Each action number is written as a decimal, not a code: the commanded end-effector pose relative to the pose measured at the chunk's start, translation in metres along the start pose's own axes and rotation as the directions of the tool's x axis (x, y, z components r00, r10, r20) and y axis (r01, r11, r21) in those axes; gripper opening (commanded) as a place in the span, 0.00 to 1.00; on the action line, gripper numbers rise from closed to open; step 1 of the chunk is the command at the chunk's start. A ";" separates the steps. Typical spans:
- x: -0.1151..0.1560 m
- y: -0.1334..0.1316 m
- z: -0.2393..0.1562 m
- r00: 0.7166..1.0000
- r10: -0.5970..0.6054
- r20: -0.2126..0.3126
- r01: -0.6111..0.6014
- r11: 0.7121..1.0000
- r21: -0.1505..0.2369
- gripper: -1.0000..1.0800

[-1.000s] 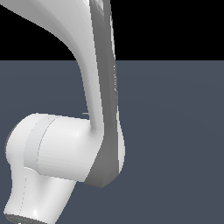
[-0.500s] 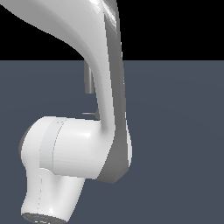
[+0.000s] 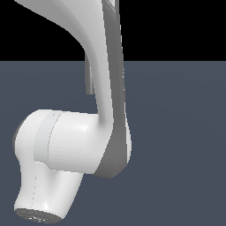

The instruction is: Turn on the faucet by rotating a designated handle.

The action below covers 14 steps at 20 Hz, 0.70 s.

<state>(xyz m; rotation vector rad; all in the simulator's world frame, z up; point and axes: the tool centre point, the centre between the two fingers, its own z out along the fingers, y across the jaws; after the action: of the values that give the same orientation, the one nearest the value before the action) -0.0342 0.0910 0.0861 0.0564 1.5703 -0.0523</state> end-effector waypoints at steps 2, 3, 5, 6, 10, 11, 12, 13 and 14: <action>-0.012 0.004 0.000 1.000 0.000 0.000 0.000 1.000 0.000 0.00; -0.016 0.005 0.000 1.000 0.000 0.000 0.000 1.000 0.000 0.00; -0.023 0.008 0.000 1.000 0.000 0.000 0.000 1.000 0.000 0.00; -0.026 0.009 0.000 1.000 0.000 0.000 0.000 1.000 0.000 0.00; -0.024 0.002 0.000 1.000 -0.002 -0.011 0.002 1.000 0.006 0.00; -0.027 0.001 0.000 1.000 -0.001 -0.010 0.001 1.000 0.005 0.00; -0.031 0.000 0.000 1.000 -0.001 -0.009 0.001 1.000 0.005 0.00; -0.034 -0.001 0.000 1.000 -0.001 -0.008 0.001 1.000 0.005 0.00; -0.038 -0.003 0.000 1.000 -0.001 -0.007 0.001 1.000 0.004 0.00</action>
<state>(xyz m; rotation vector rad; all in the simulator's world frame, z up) -0.0343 0.0923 0.1113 0.0563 1.5930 -0.0521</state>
